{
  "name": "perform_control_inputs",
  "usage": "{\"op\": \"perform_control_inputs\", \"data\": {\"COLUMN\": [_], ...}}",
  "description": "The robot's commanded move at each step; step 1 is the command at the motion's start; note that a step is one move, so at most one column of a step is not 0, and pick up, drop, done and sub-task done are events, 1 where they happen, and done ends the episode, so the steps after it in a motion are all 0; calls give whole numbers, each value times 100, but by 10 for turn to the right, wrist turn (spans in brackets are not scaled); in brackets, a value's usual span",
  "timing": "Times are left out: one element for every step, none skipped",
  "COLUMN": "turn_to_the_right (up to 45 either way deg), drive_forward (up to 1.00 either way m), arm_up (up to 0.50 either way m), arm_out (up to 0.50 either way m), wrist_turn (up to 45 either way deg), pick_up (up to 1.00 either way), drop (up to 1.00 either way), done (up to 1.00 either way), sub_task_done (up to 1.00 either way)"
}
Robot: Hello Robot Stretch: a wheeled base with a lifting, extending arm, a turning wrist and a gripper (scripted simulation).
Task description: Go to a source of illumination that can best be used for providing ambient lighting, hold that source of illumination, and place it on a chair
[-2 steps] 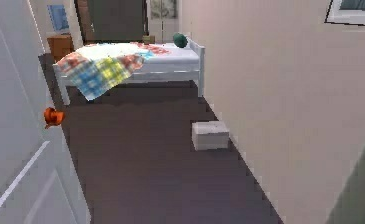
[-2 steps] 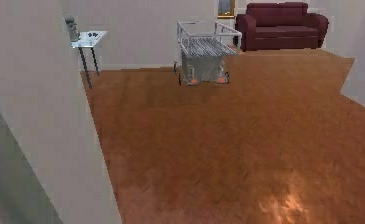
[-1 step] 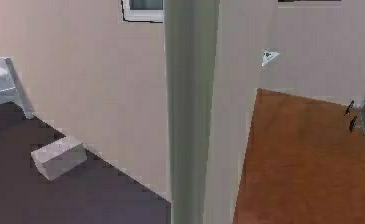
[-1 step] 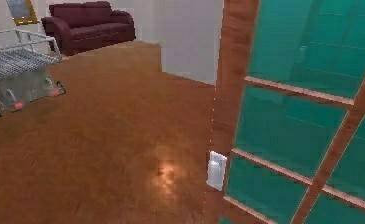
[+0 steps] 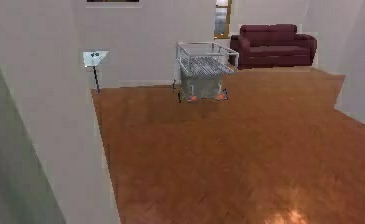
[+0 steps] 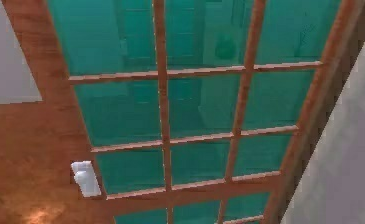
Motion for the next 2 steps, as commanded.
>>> {"op": "perform_control_inputs", "data": {"turn_to_the_right": [330, 0], "drive_forward": [0, 35], "arm_up": [0, 0], "arm_out": [0, 0], "wrist_turn": [0, 0], "pick_up": [0, 0], "drop": [0, 0], "done": [0, 0], "sub_task_done": [0, 0]}}
